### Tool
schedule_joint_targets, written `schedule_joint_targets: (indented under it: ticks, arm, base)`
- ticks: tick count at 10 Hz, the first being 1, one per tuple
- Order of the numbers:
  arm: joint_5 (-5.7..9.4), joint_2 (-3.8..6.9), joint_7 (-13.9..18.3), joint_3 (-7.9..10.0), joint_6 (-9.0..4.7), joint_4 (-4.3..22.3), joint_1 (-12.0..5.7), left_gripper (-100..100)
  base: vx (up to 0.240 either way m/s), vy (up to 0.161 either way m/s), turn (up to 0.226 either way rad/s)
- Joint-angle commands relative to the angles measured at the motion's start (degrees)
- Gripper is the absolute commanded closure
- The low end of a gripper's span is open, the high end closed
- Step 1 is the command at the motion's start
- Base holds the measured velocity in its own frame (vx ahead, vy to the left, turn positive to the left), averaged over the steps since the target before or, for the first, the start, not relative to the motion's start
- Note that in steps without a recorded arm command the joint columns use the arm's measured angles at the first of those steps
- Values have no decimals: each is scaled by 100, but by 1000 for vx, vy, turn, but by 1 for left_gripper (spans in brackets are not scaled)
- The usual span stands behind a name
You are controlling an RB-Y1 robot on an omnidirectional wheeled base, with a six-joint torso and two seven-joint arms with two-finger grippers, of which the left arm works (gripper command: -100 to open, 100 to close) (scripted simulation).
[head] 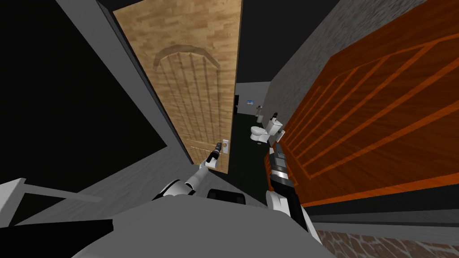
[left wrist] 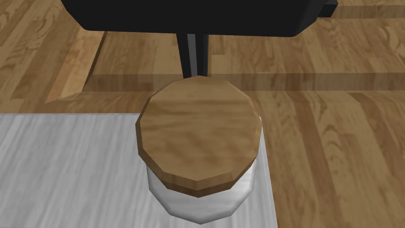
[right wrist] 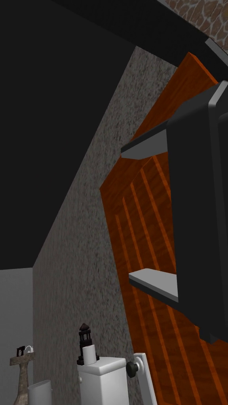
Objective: Push the door open
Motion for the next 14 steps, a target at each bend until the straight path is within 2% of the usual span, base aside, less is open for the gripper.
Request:
schedule_joint_targets:
  ticks: [1,4,6,8,9,10,14]
  arm:
    - [3,13,12,-20,20,-26,20,-100]
    - [22,-5,18,-36,29,-57,36,-100]
    - [39,-78,23,-51,36,-83,49,-100]
    - [54,-203,28,-64,43,-107,62,-100]
    - [48,-169,15,-55,56,-126,69,-100]
    - [50,-73,15,-40,32,-112,71,-100]
    - [50,-6,11,-9,-17,-85,72,-100]
  base:
    - [-163,-21,-4]
    - [-206,-7,16]
    - [-242,-44,26]
    - [-202,-22,30]
    - [-91,-12,3]
    - [99,-33,-33]
    - [188,-25,-21]
